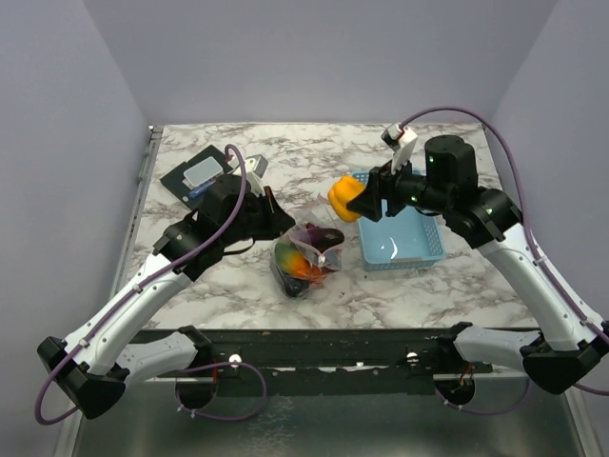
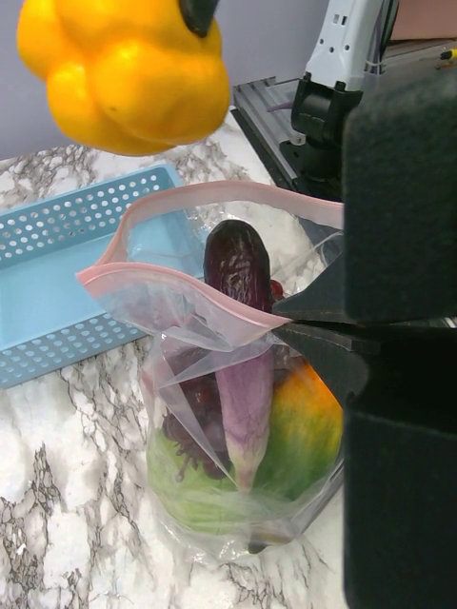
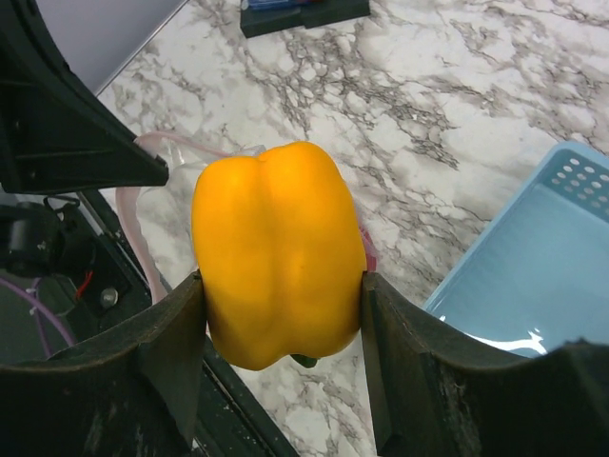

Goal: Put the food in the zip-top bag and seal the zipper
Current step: Place the fake vegetable in the zipper food storage bag.

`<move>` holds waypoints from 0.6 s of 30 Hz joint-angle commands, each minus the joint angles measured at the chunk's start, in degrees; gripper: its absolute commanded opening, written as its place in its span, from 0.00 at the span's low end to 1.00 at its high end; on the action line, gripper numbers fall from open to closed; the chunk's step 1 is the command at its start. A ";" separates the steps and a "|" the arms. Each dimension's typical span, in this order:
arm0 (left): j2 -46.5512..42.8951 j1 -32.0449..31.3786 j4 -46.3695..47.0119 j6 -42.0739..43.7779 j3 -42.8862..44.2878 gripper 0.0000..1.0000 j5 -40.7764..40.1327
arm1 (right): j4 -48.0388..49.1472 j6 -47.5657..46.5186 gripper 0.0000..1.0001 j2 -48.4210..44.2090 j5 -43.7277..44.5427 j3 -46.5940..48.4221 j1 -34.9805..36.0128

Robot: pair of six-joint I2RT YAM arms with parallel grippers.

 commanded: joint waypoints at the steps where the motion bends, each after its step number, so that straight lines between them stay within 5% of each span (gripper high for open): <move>1: 0.03 0.43 -0.49 -0.37 1.52 0.00 0.64 | 0.74 -2.86 0.17 1.17 -0.96 0.09 3.80; 18: 0.15 0.45 -1.20 0.40 2.87 0.00 1.58 | 0.70 -7.22 0.18 9.66 18.09 2.63 15.48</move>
